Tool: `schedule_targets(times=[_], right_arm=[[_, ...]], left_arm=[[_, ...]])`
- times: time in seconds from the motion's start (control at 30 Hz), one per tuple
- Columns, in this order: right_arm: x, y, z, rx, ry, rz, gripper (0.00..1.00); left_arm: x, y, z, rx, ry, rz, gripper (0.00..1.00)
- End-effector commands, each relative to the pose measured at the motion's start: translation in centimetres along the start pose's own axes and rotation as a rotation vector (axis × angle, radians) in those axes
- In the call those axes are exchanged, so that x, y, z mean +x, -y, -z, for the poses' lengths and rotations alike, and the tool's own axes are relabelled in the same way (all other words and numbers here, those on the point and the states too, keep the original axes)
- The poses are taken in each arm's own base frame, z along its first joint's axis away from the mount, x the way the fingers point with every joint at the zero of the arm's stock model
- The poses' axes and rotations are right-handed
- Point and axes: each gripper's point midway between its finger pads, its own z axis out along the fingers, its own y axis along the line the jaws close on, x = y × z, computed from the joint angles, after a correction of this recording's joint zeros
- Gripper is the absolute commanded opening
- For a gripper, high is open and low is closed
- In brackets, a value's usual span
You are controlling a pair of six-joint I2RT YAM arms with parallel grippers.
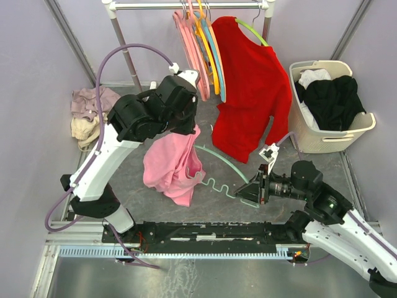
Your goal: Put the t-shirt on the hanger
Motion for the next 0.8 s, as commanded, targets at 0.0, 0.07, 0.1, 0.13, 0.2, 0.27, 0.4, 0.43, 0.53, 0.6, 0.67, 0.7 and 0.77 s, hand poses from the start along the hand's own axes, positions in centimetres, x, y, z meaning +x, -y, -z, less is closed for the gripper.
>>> schedule_targets(times=[0.0, 0.07, 0.1, 0.13, 0.2, 0.27, 0.4, 0.43, 0.53, 0.6, 0.67, 0.7, 0.77], right_arm=[[-1.9, -2.8, -1.0, -0.182, 0.100, -0.006, 0.02], [-2.3, -2.8, -1.3, -0.208, 0.151, -0.013, 0.02], [-2.5, -2.8, -1.4, -0.222, 0.180, -0.018, 0.02], [-2.7, -2.8, -1.4, -0.233, 0.203, -0.019, 0.02], [-2.7, -2.6, -1.5, -0.254, 0.235, -0.020, 0.02], [-2.8, -2.8, -1.6, -0.286, 0.265, -0.026, 0.02], [-3.6, -4.3, -1.0, -0.394, 0.334, -0.001, 0.02], [-3.7, -4.5, -0.9, -0.408, 0.341, 0.002, 0.02], [-3.8, -4.7, -0.8, -0.438, 0.365, 0.008, 0.02], [-3.9, -4.9, -0.8, -0.456, 0.375, 0.007, 0.02], [-4.1, -5.1, -0.7, -0.472, 0.386, 0.008, 0.02], [-4.1, -5.1, -0.7, -0.475, 0.390, 0.008, 0.02], [-4.2, -5.1, -0.6, -0.479, 0.397, 0.009, 0.02]], left_arm=[[-1.8, 2.2, 0.8, 0.101, 0.084, -0.021, 0.03], [-1.7, 2.3, 0.8, 0.100, 0.081, -0.024, 0.03], [-1.5, 2.4, 0.8, 0.102, 0.078, -0.026, 0.03], [-1.4, 2.3, 0.8, 0.102, 0.074, -0.029, 0.03], [-1.0, 2.4, 0.6, 0.103, 0.066, -0.033, 0.03], [-0.8, 2.6, 0.5, 0.110, 0.058, -0.040, 0.03], [-0.4, 2.4, -0.4, 0.082, 0.043, -0.066, 0.03], [-0.3, 2.1, -0.7, 0.063, 0.037, -0.074, 0.03], [0.1, 2.1, -1.5, 0.050, 0.016, -0.090, 0.03], [0.3, 2.1, -1.8, 0.044, 0.008, -0.098, 0.03], [0.5, 1.9, -2.0, 0.029, 0.004, -0.102, 0.03], [0.6, 1.9, -2.0, 0.029, 0.001, -0.102, 0.03], [0.9, 2.1, -2.3, 0.038, -0.014, -0.111, 0.03]])
